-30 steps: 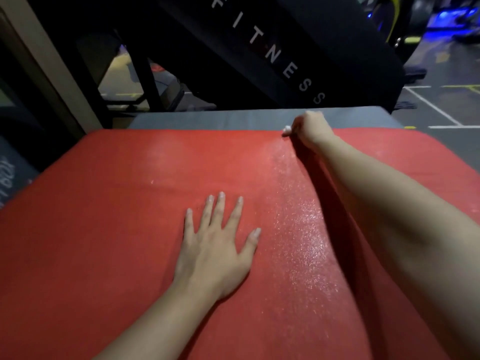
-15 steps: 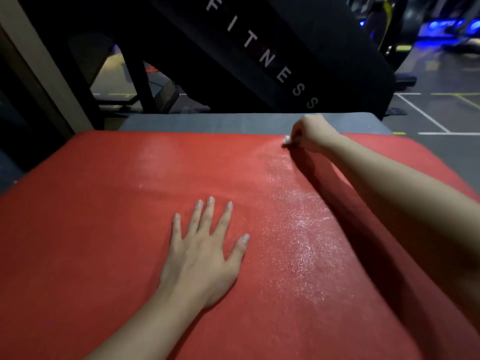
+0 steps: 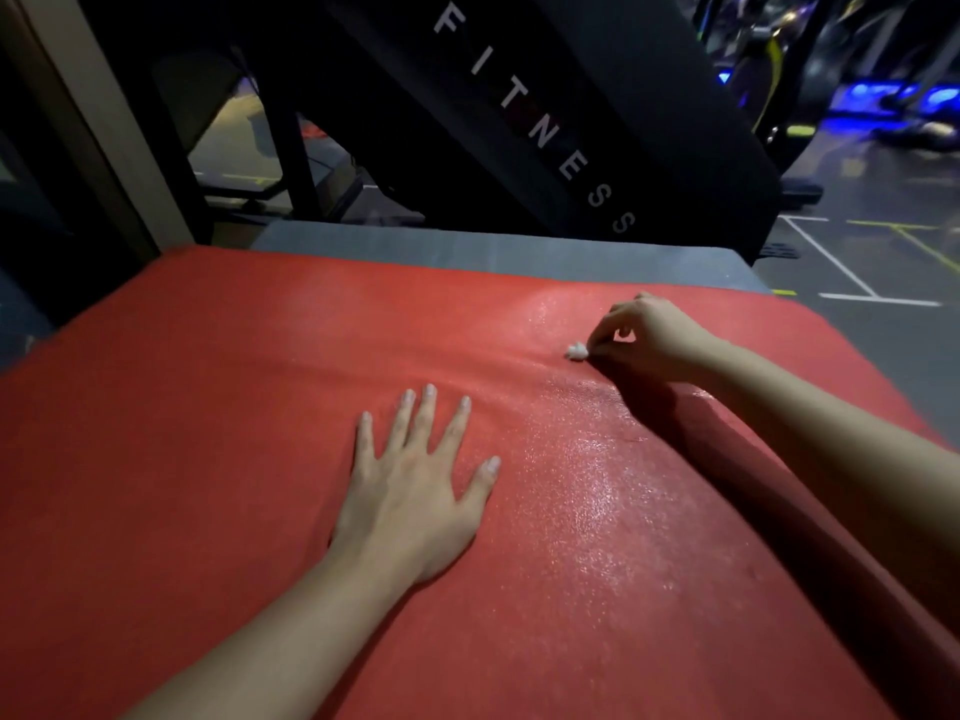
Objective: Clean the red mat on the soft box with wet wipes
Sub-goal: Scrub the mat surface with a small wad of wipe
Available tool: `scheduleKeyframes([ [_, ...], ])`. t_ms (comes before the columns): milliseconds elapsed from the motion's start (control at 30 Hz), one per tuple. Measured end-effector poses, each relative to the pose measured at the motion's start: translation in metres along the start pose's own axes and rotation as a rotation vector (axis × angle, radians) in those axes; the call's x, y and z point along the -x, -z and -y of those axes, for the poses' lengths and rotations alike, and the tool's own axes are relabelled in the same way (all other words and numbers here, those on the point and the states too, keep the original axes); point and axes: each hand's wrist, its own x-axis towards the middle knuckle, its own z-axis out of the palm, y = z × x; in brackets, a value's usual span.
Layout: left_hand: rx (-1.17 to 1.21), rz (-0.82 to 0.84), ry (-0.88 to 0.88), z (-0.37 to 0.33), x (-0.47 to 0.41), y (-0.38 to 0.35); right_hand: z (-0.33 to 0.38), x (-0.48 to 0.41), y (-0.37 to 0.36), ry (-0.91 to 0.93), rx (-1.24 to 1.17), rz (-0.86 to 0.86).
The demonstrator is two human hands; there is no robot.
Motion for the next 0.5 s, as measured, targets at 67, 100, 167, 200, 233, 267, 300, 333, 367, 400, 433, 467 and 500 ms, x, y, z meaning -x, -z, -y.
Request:
scheduleKeyframes([
  [67,-0.004,0.008,0.003,0.0,-0.001,0.0,0.003,0.0,0.001,-0.018,-0.027,0.002],
  [100,-0.004,0.012,0.006,0.0,-0.002,0.0,0.002,-0.003,0.0,-0.076,-0.057,-0.034],
  [167,-0.006,0.008,0.011,-0.001,-0.002,0.001,0.0,-0.01,-0.006,-0.218,-0.088,-0.147],
  [200,-0.005,0.004,0.011,-0.001,-0.003,0.001,-0.001,-0.013,-0.011,-0.276,-0.091,-0.188],
  [233,-0.002,0.007,0.009,-0.001,-0.003,0.001,0.0,-0.014,-0.014,-0.32,-0.091,-0.202],
  [267,0.001,0.013,0.006,-0.001,-0.003,0.001,0.004,-0.011,-0.017,-0.344,-0.095,-0.193],
  [300,0.004,0.013,0.005,-0.001,-0.003,0.001,0.011,-0.006,-0.017,-0.344,-0.102,-0.166],
  [333,0.005,0.011,0.004,-0.001,-0.002,0.001,0.02,0.003,-0.017,-0.318,-0.108,-0.126],
  [367,0.007,0.011,0.001,-0.001,-0.002,0.002,0.031,0.015,-0.015,-0.271,-0.109,-0.081],
  [400,0.01,0.012,-0.002,0.0,-0.002,0.002,0.043,0.03,-0.013,-0.21,-0.103,-0.042],
  [433,0.014,0.012,-0.003,-0.001,-0.003,0.002,0.053,0.046,-0.011,-0.15,-0.094,-0.005],
  [467,0.016,0.012,-0.003,-0.001,-0.003,0.002,0.063,0.063,-0.009,-0.101,-0.097,0.032],
  [500,0.018,0.01,-0.002,-0.001,-0.003,0.002,0.072,0.08,-0.006,-0.068,-0.115,0.076],
])
